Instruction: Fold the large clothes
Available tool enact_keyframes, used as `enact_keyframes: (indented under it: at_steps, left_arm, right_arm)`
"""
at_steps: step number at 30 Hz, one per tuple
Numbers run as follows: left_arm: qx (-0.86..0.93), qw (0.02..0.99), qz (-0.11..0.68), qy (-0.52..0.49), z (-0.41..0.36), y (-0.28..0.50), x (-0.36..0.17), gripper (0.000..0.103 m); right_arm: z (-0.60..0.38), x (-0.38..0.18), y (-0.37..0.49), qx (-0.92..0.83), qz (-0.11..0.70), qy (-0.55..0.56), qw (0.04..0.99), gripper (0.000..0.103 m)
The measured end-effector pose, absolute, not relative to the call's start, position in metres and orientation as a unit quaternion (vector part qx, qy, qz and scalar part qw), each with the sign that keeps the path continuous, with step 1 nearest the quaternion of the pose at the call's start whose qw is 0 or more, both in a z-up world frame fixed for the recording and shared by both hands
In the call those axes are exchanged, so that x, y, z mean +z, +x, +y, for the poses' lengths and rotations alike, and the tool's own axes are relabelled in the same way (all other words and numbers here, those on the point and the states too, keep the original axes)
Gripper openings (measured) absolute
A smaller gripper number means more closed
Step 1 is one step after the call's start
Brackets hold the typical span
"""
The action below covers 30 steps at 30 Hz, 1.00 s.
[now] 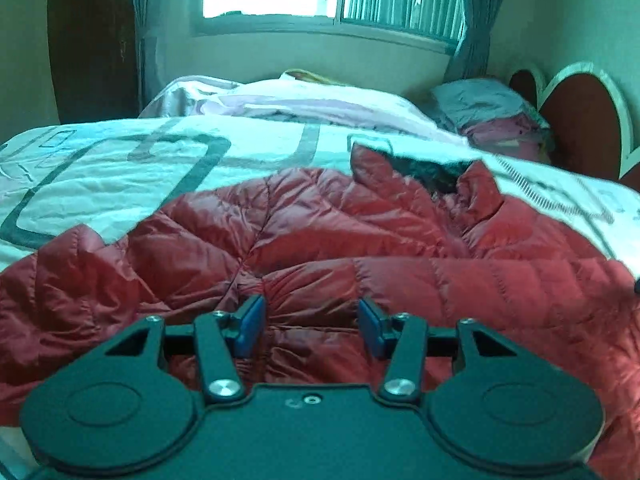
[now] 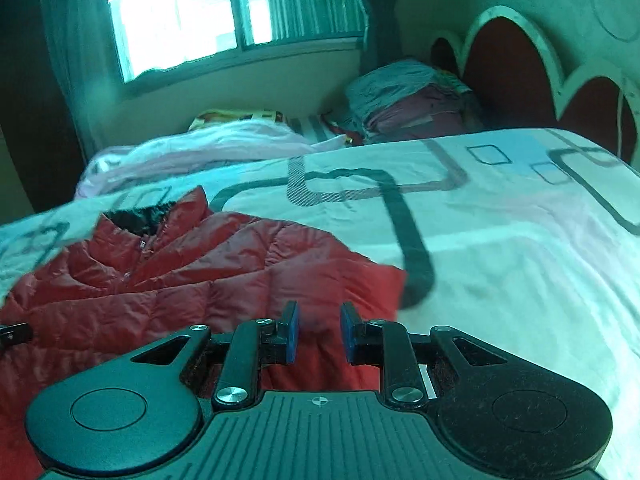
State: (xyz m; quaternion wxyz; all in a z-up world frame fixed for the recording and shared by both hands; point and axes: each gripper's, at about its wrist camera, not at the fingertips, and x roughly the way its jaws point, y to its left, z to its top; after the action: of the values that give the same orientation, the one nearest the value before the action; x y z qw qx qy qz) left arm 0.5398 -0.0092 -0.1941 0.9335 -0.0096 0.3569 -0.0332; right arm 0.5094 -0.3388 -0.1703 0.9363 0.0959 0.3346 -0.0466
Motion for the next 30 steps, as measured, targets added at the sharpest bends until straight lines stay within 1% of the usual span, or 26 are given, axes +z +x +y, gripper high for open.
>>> enact_keyframes:
  at_steps: [6,7,10,12,14,16,18,20,23,26,30]
  left_arm:
    - [-0.032,0.929,0.37,-0.005,-0.008,0.544,-0.208,0.051]
    - [-0.032,0.929,0.37,0.0,-0.009,0.543,-0.208,0.051]
    - [-0.03,0.927,0.373,0.011,-0.011,0.543,-0.206,0.051]
    - [-0.027,0.927,0.373,0.009,-0.012,0.54,-0.2,0.051]
    - [-0.022,0.929,0.37,0.008,-0.012,0.536,-0.195,0.052]
    - [-0.018,0.93,0.366,0.007,-0.012,0.531,-0.192,0.055]
    - [-0.015,0.926,0.376,0.014,-0.013,0.529,-0.195,0.057]
    - [-0.009,0.921,0.389,0.012,-0.011,0.531,-0.202,0.063]
    - [-0.001,0.915,0.404,-0.012,-0.004,0.534,-0.201,0.064]
    - [0.008,0.914,0.406,-0.006,-0.005,0.533,-0.195,0.063]
    - [0.023,0.913,0.408,0.002,-0.007,0.528,-0.192,0.063]
  right_arm:
    - [-0.346,-0.221,0.544,-0.072,0.367,0.067,0.925,0.022]
    - [-0.346,-0.223,0.544,-0.073,0.362,0.061,0.927,0.022]
    - [-0.34,-0.214,0.548,-0.074,0.374,0.032,0.924,0.022]
    - [-0.34,-0.199,0.54,-0.062,0.351,0.068,0.932,0.022]
    - [-0.33,-0.191,0.531,-0.038,0.336,0.075,0.938,0.022]
    - [-0.319,-0.196,0.527,-0.019,0.343,0.062,0.937,0.022]
    - [-0.316,-0.215,0.529,-0.027,0.37,0.041,0.928,0.022]
    - [-0.32,-0.223,0.532,-0.02,0.37,0.05,0.927,0.022]
    - [-0.319,-0.21,0.533,-0.019,0.383,0.045,0.922,0.022]
    - [-0.311,-0.192,0.511,0.007,0.353,0.04,0.935,0.022]
    - [-0.3,-0.216,0.498,0.022,0.385,-0.001,0.922,0.022]
